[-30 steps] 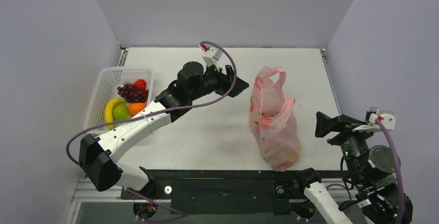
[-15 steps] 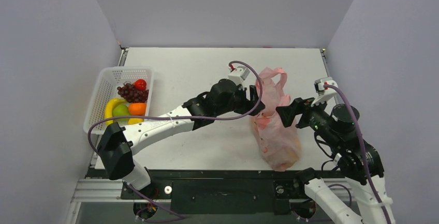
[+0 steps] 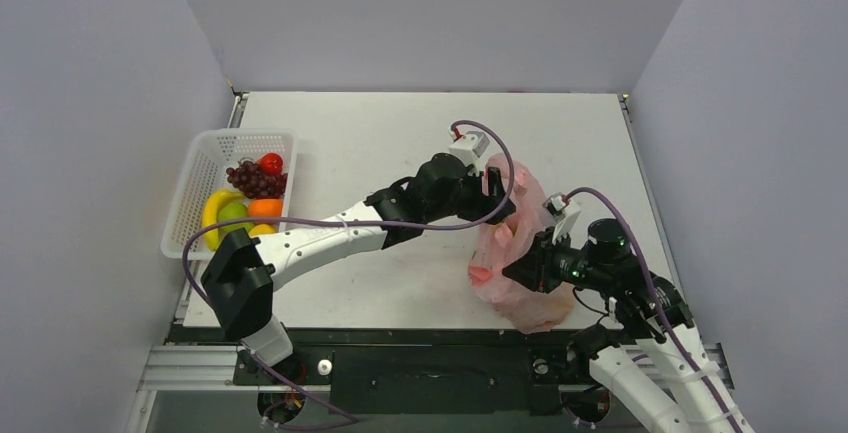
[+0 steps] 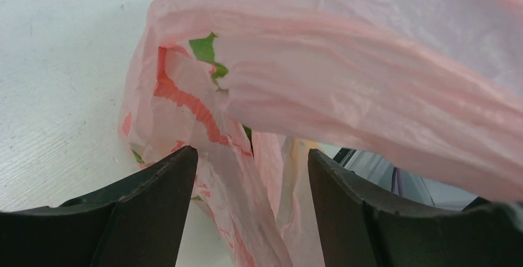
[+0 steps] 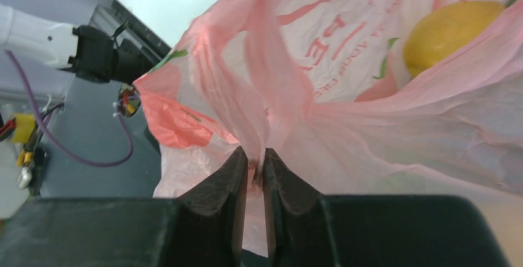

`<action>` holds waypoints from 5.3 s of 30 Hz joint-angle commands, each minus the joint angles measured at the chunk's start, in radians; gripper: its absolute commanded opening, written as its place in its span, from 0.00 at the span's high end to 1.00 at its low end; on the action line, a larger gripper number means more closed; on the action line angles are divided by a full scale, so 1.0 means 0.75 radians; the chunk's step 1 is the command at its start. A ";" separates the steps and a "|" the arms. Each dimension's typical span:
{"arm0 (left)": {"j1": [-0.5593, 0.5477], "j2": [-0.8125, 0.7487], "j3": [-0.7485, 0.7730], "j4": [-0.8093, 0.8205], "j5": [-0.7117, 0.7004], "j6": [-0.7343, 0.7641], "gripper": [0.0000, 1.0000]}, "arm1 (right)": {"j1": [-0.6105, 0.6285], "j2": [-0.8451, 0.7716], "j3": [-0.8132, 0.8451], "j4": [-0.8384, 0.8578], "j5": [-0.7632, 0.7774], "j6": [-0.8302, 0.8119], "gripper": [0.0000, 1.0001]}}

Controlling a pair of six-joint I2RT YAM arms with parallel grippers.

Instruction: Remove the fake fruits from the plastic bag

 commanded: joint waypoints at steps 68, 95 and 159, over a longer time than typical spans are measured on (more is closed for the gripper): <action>0.017 -0.294 -0.332 0.305 0.049 -0.064 1.00 | 0.047 0.442 0.032 0.140 1.288 0.395 0.93; 0.112 -0.368 -0.523 0.506 0.138 -0.195 1.00 | -0.270 0.452 0.595 -0.332 1.066 -0.048 0.44; 0.407 -0.121 -0.168 0.322 0.376 -0.077 1.00 | 0.940 0.362 0.108 -0.280 0.944 0.314 0.66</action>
